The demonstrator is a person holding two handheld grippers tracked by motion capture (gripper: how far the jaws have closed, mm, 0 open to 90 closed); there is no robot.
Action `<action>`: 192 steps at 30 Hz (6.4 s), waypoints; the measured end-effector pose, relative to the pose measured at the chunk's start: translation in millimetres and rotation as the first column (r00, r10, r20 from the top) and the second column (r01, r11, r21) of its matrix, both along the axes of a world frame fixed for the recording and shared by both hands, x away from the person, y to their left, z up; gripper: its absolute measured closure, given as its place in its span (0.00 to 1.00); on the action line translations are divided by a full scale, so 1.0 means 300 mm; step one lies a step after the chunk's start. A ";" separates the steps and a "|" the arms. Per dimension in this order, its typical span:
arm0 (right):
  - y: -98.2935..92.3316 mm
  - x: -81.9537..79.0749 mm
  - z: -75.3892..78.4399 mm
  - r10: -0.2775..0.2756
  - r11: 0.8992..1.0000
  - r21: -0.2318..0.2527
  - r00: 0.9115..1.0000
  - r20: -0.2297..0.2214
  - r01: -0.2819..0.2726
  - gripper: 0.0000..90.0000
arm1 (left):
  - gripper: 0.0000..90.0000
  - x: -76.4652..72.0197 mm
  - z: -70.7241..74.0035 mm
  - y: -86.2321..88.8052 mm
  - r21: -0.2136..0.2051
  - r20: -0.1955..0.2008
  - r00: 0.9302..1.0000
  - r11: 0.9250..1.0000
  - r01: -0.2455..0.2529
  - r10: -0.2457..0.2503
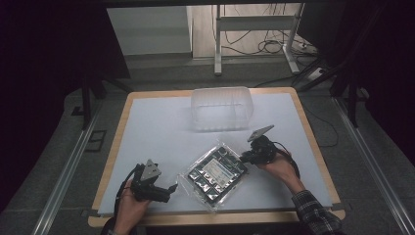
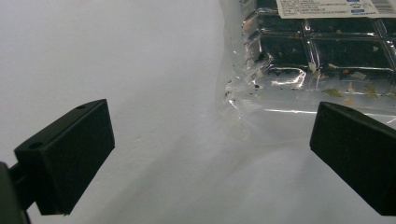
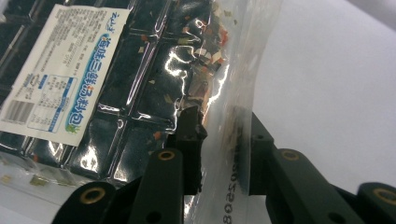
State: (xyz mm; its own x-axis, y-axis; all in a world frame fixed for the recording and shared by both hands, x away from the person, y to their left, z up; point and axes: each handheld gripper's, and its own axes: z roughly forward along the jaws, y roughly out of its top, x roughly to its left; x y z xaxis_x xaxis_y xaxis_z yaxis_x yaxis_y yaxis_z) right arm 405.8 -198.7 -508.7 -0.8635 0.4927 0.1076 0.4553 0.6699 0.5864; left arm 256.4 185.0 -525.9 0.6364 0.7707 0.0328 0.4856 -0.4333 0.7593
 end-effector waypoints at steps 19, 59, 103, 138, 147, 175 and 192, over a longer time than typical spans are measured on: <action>-0.005 -0.027 0.077 -0.037 0.998 0.049 0.999 -0.010 0.037 0.99 | 0.00 0.000 0.009 0.014 -0.042 -0.019 0.999 0.999 -0.033 0.032; 0.023 -0.114 0.478 -0.017 0.972 0.236 0.993 0.115 -0.011 0.99 | 0.00 -0.001 0.013 0.010 -0.046 -0.025 1.000 0.999 -0.018 0.016; 0.061 0.059 0.744 -0.136 0.957 0.281 0.964 0.229 0.068 0.99 | 0.00 -0.001 0.014 0.002 -0.072 -0.019 1.000 0.997 -0.007 0.006; 0.150 0.356 0.813 -0.239 0.939 0.312 0.928 0.285 0.146 0.99 | 0.01 -0.012 0.023 -0.001 -0.042 0.023 1.000 0.999 0.006 -0.005; 0.169 0.424 0.758 -0.259 0.932 0.324 0.926 0.275 0.164 0.99 | 0.01 -0.012 0.021 -0.007 -0.031 0.024 1.000 0.999 0.017 -0.017; 0.241 0.485 0.563 -0.242 0.941 0.292 0.945 0.221 0.172 0.99 | 0.01 -0.008 0.017 -0.027 -0.007 0.013 0.999 0.999 0.035 -0.035; 0.250 0.480 0.568 -0.260 0.949 0.255 0.920 0.292 0.187 0.61 | 0.00 -0.009 0.014 -0.022 0.001 0.018 0.999 1.000 0.029 -0.029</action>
State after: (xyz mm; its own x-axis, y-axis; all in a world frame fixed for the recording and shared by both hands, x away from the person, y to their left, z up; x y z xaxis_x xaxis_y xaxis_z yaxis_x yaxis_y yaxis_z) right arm 549.8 -123.7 -338.3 -0.7393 0.6729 -0.0277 0.3431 0.4116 0.8443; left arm 253.8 178.4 -521.8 0.6578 0.7518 0.0449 0.4592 -0.4476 0.7673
